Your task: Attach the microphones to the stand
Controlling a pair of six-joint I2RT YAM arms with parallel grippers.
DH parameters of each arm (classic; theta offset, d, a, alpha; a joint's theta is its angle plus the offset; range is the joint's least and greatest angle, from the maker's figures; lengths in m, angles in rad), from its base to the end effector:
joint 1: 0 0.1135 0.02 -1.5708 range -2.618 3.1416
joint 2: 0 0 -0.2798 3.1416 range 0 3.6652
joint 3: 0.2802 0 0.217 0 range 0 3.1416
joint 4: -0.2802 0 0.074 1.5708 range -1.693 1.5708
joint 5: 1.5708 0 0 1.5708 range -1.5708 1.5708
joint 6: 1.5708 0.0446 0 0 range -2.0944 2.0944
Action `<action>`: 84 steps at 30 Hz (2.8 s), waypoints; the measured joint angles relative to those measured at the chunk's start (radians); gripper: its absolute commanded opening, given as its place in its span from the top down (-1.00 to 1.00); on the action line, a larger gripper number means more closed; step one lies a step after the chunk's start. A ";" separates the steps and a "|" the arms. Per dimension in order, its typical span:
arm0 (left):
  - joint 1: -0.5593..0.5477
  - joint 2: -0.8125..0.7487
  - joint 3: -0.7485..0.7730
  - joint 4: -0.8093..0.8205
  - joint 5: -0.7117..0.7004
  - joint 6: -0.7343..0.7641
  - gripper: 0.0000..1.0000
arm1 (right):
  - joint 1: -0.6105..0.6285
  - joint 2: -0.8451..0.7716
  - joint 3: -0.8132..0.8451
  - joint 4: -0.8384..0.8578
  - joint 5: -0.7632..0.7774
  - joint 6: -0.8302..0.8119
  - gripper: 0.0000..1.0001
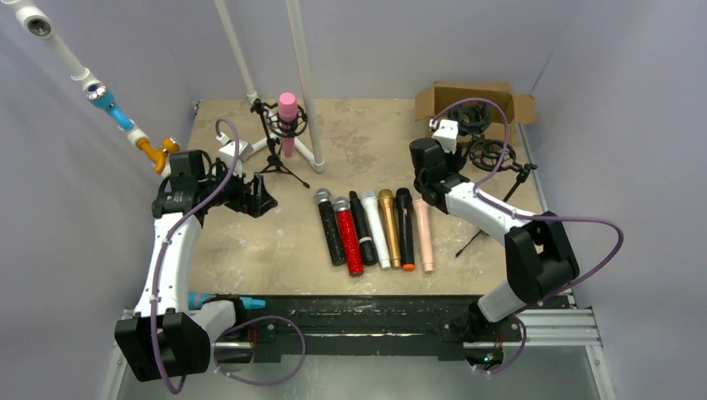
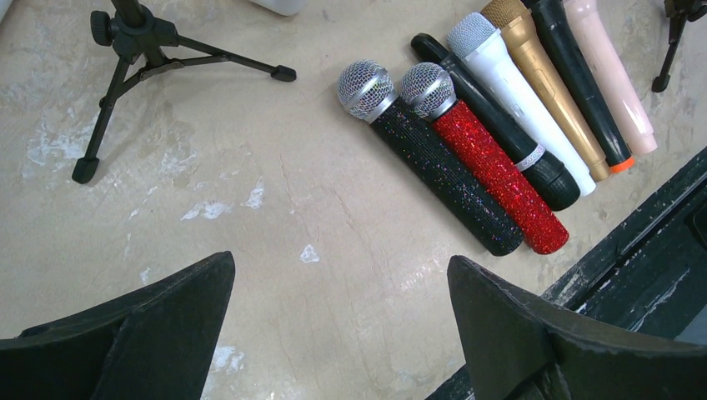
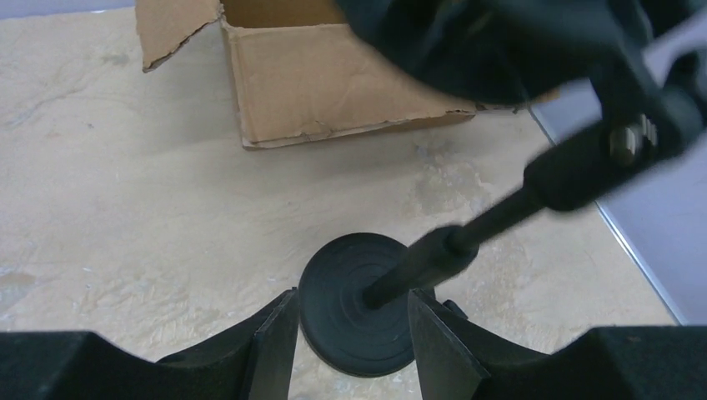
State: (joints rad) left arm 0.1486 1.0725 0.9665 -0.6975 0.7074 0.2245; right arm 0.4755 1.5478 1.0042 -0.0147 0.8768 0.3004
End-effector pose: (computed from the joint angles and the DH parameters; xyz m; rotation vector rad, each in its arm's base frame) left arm 0.1773 -0.0028 0.3192 0.4104 2.1819 -0.6323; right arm 0.2913 0.1114 0.2824 0.3219 1.9123 -0.4209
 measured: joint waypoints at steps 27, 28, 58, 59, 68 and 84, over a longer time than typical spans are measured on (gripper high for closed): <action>0.000 0.033 0.000 0.002 0.014 -0.001 -1.00 | -0.131 0.070 -0.010 0.320 -0.019 -0.155 1.00; 0.000 0.034 0.000 0.002 0.014 -0.001 -1.00 | -0.129 0.071 -0.010 0.322 -0.016 -0.158 1.00; 0.000 0.021 -0.020 0.023 0.013 -0.005 -1.00 | 0.080 0.286 0.185 0.634 -0.296 -0.184 1.00; 0.000 0.021 -0.020 0.022 0.013 -0.005 -1.00 | 0.085 0.299 0.196 0.634 -0.301 -0.176 1.00; 0.000 0.021 -0.020 0.022 0.013 -0.005 -1.00 | 0.152 0.384 0.239 0.635 -0.343 -0.142 1.00; 0.000 0.021 -0.020 0.007 0.014 -0.005 -1.00 | 0.175 0.349 0.224 0.563 -0.346 -0.128 -0.30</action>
State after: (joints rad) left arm 0.1486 1.0931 0.9466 -0.6903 0.7216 0.2192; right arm 0.6502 1.8965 1.2282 0.5484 0.5312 0.1722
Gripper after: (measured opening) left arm 0.998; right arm 0.621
